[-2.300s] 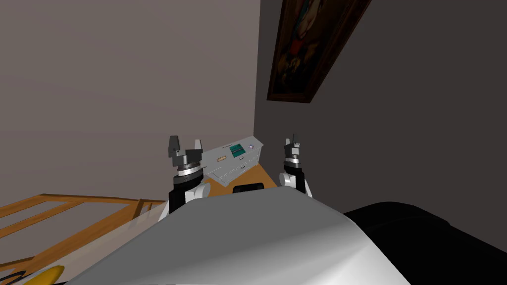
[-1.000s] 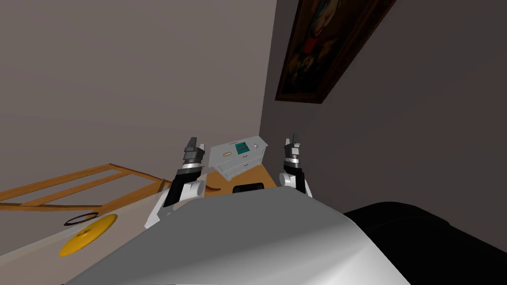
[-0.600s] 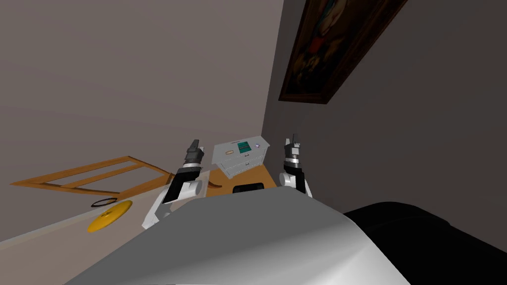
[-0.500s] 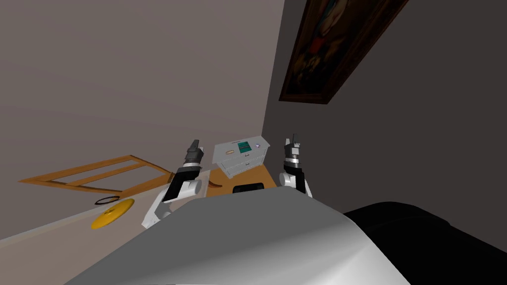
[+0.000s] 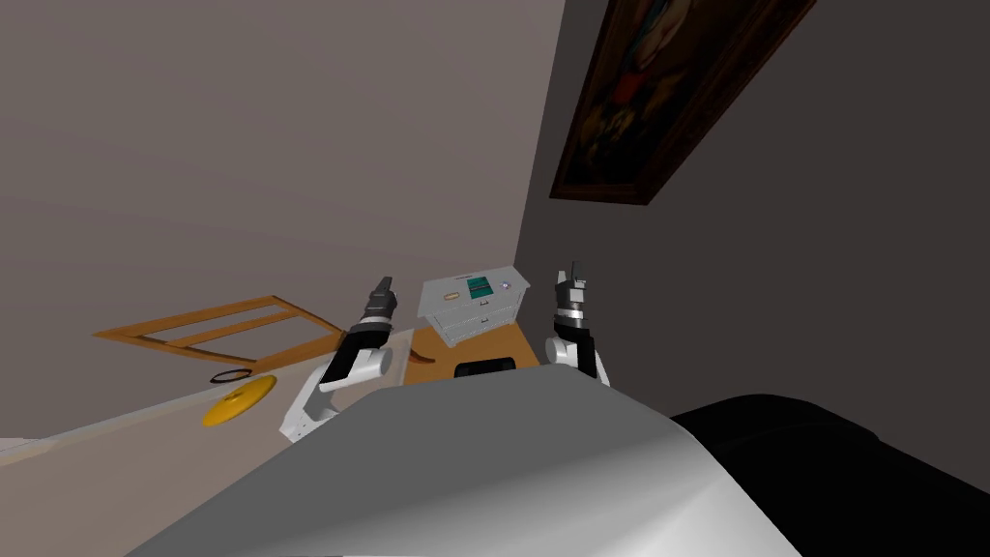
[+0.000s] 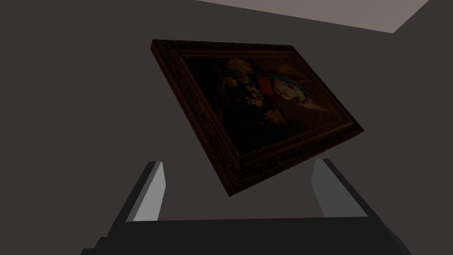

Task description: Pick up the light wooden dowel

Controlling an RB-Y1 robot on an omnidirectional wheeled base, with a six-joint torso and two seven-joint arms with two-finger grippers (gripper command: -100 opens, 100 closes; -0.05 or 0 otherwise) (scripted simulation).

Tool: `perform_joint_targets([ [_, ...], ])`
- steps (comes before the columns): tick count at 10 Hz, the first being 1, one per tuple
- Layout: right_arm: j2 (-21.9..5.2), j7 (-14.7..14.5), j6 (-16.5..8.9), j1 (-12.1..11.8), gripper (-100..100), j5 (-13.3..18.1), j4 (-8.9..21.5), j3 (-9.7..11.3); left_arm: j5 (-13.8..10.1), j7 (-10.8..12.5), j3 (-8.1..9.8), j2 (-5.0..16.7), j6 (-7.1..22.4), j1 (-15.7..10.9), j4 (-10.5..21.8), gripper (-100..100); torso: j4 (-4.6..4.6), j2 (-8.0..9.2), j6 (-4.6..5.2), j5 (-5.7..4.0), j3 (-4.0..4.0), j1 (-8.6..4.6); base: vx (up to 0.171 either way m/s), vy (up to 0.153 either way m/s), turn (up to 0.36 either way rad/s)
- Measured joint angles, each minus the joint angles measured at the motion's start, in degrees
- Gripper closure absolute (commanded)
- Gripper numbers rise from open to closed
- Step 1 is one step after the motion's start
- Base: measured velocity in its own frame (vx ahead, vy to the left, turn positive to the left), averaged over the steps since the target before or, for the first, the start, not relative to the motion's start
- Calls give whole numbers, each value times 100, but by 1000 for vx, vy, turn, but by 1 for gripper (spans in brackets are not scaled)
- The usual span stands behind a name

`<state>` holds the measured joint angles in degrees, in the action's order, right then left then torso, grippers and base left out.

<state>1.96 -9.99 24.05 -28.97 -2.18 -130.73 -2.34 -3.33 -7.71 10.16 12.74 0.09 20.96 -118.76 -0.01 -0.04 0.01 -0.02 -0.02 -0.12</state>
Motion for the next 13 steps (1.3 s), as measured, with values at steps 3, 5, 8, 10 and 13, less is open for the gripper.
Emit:
perform_joint_targets([
  [3, 0, 0, 0, 0, 0, 0, 0, 0, -102, -38, 166, 153, 482, -96, 194, -100, -2, -8, 1, -1, -5, -5, 23, -37, 45],
  [5, 0, 0, 0, 0, 0, 0, 0, 0, -119, -93, 214, 165, 772, -241, 402, -100, -2, -11, 2, -1, -6, -2, 32, -29, 18],
  [8, 0, 0, 0, 0, 0, 0, 0, 0, -135, -159, 259, 135, 1202, -346, 527, -100, -3, -12, 2, -2, -7, -3, 42, -37, 6],
  [10, 0, 0, 0, 0, 0, 0, 0, 0, -184, -169, 306, 157, 1434, -411, 676, -100, -4, -17, 2, -1, -10, -2, 57, -38, -7],
  [13, 0, 0, 0, 0, 0, 0, 0, 0, -273, -170, 384, 200, 1828, -594, 938, -100, -5, -24, 3, -2, -14, -8, 59, -44, -12],
])
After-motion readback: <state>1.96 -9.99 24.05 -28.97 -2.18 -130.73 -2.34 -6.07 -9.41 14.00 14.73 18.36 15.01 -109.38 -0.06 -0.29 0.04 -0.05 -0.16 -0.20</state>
